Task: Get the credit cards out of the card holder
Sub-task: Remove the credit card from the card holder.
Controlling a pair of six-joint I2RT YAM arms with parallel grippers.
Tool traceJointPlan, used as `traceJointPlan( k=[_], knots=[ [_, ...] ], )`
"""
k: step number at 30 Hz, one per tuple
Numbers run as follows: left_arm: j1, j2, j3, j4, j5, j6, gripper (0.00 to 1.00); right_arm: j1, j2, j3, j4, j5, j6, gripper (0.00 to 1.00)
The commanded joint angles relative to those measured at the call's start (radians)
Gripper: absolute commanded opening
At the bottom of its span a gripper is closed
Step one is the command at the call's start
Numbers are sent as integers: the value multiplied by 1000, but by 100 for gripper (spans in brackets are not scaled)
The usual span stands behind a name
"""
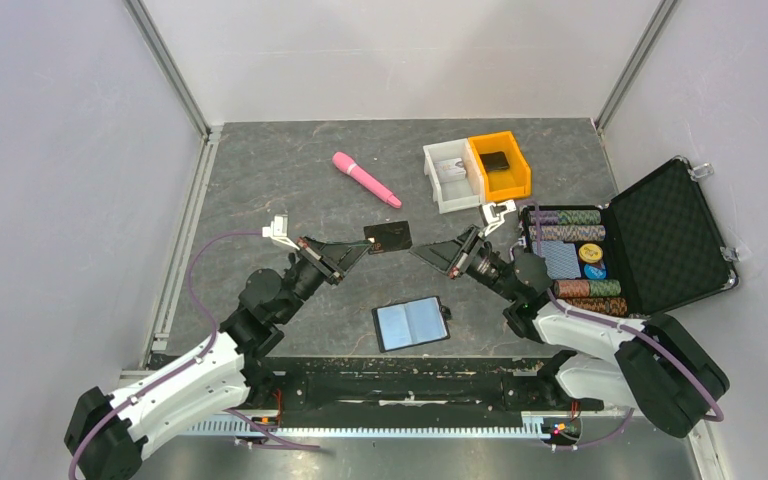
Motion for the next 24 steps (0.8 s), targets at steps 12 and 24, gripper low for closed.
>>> traceJointPlan(
  k=[12, 24],
  knots=[
    [0, -51, -8, -32, -29, -36, 2, 7, 37, 44, 127, 7, -3, 0],
    [0, -113, -28, -86, -47, -26, 15, 6, 29, 52, 95, -15, -37, 0]
  ],
)
